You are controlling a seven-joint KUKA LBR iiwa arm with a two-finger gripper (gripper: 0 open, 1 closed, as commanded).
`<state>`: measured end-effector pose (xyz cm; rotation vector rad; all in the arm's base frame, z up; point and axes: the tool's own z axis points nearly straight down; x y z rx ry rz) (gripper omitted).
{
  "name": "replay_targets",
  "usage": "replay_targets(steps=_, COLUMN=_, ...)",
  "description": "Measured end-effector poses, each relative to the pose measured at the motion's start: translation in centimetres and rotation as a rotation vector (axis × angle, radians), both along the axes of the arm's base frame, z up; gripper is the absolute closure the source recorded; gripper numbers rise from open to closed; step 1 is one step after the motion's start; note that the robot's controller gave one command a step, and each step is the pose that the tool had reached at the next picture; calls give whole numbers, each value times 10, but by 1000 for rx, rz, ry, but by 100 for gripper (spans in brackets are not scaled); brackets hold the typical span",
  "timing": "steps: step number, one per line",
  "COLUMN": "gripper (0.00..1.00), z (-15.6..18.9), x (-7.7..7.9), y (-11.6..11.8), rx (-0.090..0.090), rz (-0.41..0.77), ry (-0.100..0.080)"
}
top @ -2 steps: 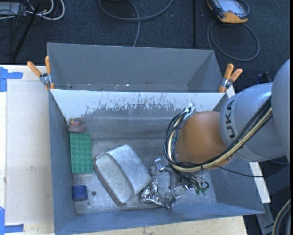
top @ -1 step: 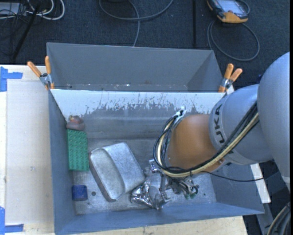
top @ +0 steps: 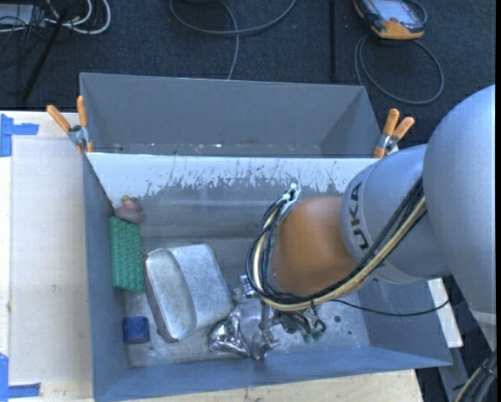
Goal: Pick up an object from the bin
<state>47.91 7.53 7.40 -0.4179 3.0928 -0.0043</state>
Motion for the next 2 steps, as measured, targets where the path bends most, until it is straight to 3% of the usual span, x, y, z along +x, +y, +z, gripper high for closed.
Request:
replay_targets(steps=1, gripper=0, z=-1, x=3, y=42, rx=-5, rz=157, ry=5)
replay_targets(steps=2, gripper=0, z=-1, x=1, y=51, rx=-20, rz=392, ry=8)
